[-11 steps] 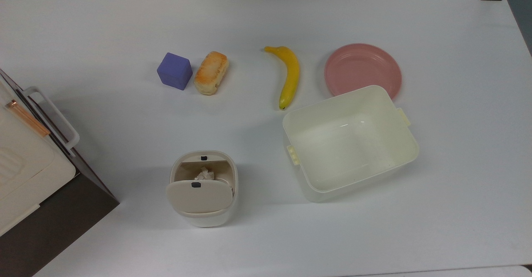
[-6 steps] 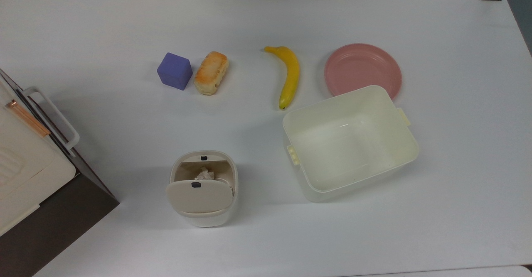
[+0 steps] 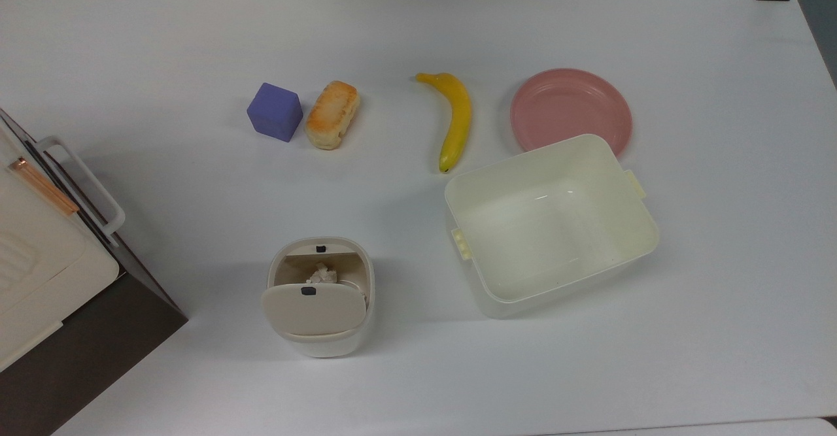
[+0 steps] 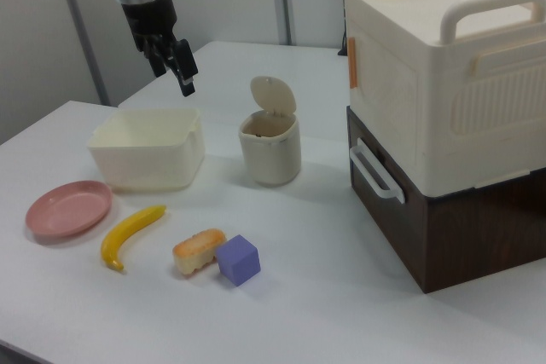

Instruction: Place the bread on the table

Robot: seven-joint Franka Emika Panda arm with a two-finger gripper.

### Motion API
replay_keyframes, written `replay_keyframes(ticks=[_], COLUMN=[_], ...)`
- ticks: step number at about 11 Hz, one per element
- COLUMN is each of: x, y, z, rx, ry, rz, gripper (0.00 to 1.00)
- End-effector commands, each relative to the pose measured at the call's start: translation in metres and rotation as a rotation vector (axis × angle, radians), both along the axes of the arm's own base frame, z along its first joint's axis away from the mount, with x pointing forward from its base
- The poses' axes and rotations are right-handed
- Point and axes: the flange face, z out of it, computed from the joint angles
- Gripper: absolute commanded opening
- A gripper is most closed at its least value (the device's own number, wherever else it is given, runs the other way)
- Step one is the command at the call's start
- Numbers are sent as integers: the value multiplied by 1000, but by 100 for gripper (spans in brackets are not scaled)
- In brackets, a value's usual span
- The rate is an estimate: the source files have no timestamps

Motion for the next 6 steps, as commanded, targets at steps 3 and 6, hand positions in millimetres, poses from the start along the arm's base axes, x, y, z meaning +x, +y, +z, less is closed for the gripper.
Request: replay_keyframes(ticks=[3, 6], x=[-8, -8], y=[5, 4], z=[-9, -7], rx=[20, 19], ry=[44, 40], rz=[21, 13], gripper=[100, 100])
